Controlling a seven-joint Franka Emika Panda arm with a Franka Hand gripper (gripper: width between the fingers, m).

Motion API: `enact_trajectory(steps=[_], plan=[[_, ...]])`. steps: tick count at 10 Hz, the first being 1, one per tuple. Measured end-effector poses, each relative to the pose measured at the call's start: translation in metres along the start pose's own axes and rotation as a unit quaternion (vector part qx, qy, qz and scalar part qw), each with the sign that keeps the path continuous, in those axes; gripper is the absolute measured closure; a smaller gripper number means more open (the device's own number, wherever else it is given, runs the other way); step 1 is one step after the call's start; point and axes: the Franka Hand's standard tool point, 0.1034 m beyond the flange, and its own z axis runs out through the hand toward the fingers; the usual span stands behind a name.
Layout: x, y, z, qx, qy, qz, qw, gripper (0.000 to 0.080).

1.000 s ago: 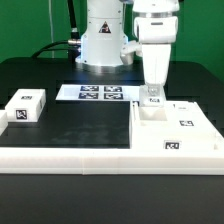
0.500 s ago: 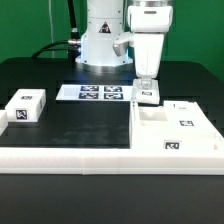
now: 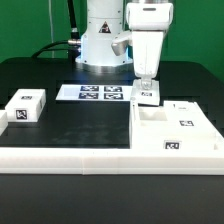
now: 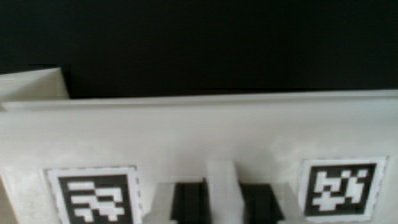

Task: Assemble cabinet

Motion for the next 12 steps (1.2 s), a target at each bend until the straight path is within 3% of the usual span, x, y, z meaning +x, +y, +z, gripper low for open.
enact_trajectory(steps=[12], plan=[[0.005, 0.013, 0.004, -0.002, 0.006, 0.002, 1.000, 0.0729]])
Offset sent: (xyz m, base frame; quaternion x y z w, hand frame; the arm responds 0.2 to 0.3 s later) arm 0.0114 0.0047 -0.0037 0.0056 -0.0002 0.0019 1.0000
